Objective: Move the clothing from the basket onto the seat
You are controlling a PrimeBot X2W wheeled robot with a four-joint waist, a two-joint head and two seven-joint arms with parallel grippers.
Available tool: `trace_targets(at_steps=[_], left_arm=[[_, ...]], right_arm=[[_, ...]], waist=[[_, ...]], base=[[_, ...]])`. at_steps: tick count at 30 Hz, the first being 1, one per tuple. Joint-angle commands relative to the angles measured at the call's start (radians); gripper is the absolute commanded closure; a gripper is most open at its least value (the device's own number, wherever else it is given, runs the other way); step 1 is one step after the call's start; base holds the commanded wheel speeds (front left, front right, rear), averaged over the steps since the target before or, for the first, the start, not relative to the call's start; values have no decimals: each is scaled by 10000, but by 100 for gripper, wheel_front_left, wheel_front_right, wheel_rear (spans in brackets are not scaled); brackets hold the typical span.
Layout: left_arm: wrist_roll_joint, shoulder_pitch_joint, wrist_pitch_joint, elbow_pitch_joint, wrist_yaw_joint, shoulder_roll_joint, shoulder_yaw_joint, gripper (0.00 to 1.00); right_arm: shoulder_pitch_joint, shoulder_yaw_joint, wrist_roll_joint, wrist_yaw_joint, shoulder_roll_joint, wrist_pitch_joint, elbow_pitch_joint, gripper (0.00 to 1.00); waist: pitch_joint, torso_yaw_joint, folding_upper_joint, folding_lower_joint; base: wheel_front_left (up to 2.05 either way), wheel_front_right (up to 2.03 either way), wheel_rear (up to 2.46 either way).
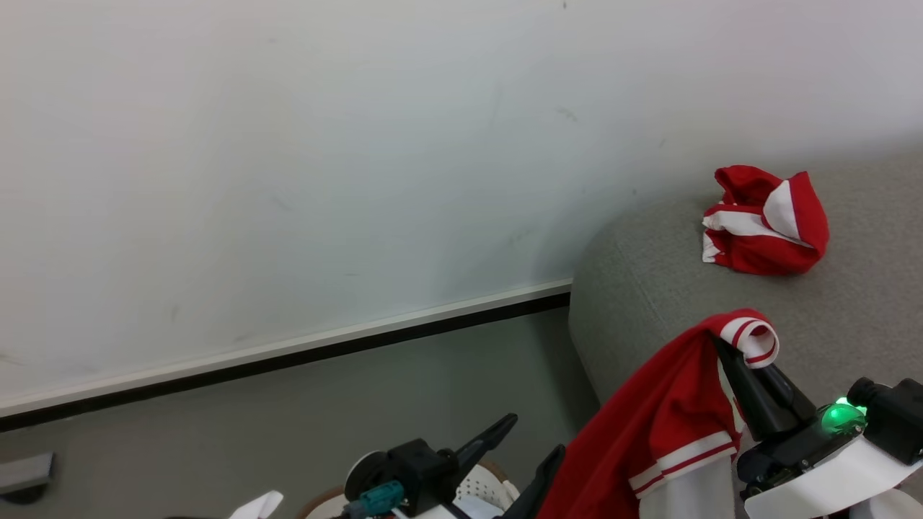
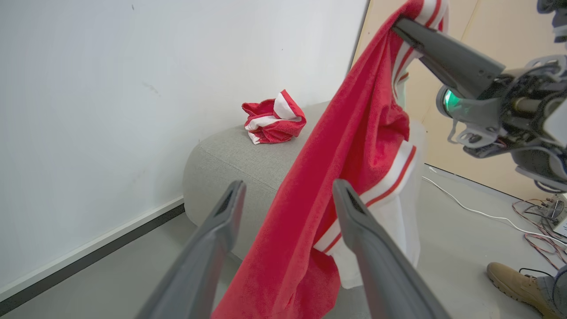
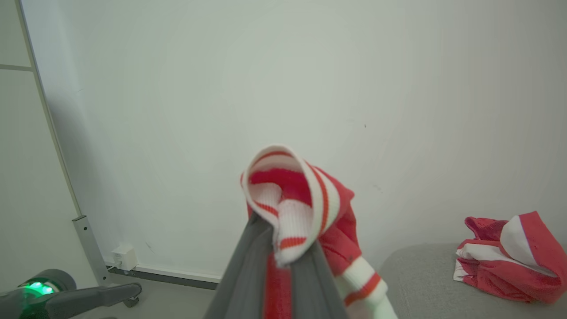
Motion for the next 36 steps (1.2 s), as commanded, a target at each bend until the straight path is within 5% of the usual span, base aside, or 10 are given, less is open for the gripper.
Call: trace_targets(at_steps=[1,12,25,36], left_arm=[[122,-105,-103,29,-25,13,-6,0],[112,-364,-182,191,-75,-192,-151,0],[251,-899,-51,151,-167,-130,-322,0],[964,-3637,701,-589,-459,199,-607,0]], right_arm=[[-92,-94,-65,-23,-78,-28,-72,100],[10,-634,-290,-23,-105,66,-414,100],[-841,-1536,-466,-23,107,393,-619,100],[-5112,-5242,-703,-23,-699,2090,-172,100]], waist=[[86,-296,-1,-1],[286,-962,-1,-1],[1039,-713,-1,-1],[4501,683,-1,-1]], base=[[0,0,0],[0,0,0],[0,0,0],[0,0,0]])
